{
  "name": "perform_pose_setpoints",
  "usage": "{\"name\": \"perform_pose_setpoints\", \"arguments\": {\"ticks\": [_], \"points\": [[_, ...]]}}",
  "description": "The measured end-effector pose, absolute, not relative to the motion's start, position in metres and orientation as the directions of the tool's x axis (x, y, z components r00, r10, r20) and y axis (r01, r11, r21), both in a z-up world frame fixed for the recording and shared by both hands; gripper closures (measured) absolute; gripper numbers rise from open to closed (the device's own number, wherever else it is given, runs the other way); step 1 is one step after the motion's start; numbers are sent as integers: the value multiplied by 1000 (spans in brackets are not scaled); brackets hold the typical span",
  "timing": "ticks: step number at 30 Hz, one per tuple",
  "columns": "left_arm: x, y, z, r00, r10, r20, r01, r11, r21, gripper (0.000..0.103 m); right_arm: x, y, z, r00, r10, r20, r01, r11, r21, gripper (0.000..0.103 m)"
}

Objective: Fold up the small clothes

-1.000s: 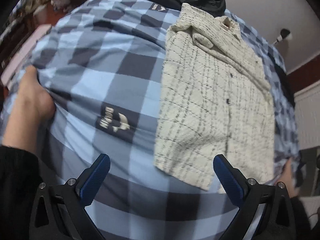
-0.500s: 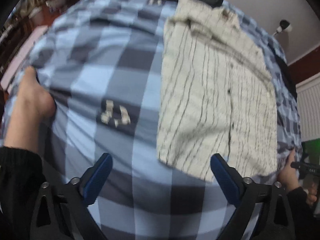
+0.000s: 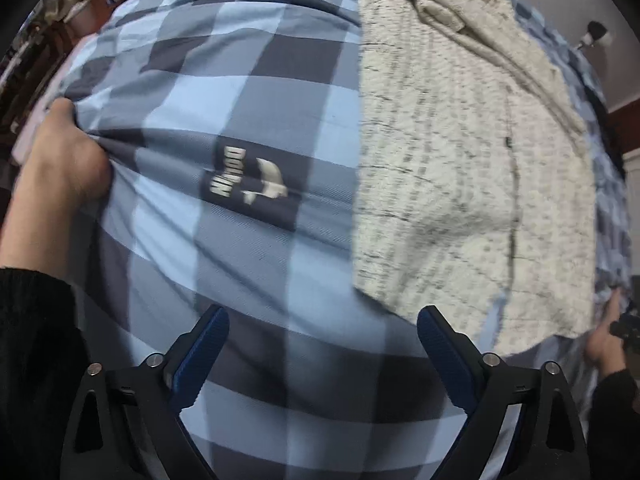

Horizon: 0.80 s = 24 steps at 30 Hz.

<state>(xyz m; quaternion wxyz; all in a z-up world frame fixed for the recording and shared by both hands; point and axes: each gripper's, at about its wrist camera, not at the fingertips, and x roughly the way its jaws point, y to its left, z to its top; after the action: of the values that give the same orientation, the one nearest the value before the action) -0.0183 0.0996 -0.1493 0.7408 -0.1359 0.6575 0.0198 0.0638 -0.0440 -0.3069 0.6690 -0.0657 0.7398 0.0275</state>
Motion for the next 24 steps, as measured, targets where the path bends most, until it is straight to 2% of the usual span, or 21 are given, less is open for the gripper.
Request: {"name": "perform_pose_setpoints", "arguments": {"ticks": [6, 10, 18, 24], "points": [[-23, 87, -139, 232, -181, -956, -142, 966, -218, 9, 64, -49, -313, -113, -52, -992, -114, 993, -39, 36], [-10, 92, -148, 189, -218, -957, -162, 955, -250, 9, 65, -52, -316, -129, -29, -991, -99, 995, -16, 36], [2, 96, -173, 135, -126, -983, -115, 983, -142, 9, 61, -70, -342, -199, 1, -980, -71, 997, 16, 36], [11, 93, -186, 92, -120, -989, -67, 990, -126, 9, 54, -85, -366, -257, 32, -966, -32, 999, 41, 36]]}}
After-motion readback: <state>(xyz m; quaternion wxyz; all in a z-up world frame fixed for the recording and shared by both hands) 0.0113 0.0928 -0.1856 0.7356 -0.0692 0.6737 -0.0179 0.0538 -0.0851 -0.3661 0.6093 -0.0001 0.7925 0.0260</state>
